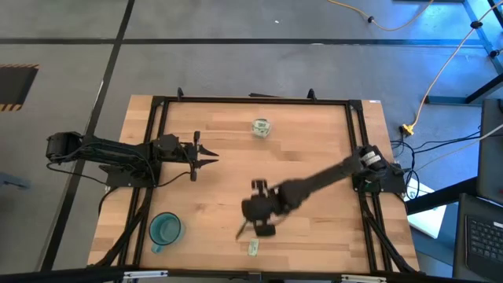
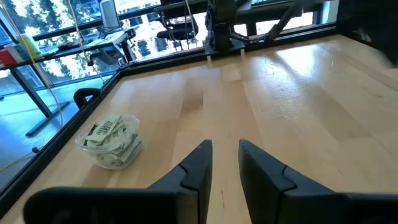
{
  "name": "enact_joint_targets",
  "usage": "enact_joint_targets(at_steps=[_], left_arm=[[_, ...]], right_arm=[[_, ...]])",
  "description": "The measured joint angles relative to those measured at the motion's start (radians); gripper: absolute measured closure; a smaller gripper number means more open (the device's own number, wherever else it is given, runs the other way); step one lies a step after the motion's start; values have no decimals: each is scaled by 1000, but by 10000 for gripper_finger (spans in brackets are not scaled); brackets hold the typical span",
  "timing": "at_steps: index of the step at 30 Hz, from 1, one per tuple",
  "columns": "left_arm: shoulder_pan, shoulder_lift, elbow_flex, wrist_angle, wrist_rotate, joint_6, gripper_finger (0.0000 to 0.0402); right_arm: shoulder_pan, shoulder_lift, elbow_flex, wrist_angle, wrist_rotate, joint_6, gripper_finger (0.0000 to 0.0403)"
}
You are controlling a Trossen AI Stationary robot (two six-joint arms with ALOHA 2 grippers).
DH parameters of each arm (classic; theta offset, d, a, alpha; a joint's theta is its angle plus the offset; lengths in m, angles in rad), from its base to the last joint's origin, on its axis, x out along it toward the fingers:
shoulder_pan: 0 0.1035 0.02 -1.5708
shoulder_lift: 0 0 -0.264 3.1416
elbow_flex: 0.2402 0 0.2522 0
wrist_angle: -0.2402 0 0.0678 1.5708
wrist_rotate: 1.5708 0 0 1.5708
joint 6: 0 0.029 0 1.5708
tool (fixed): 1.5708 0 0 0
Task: Pick and place items into bin
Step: Put the light green stevia packet into the transparent bin
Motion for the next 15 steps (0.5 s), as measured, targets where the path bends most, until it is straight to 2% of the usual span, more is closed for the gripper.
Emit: enact_joint_targets(at_steps=[8, 15], left_arm=[[0, 0, 0, 0, 0, 9, 329], [0, 0, 0, 0, 0, 17, 329]], right_arm=[[124, 115, 0, 198, 0, 85, 311], [171, 198, 0, 250, 0, 207, 311]])
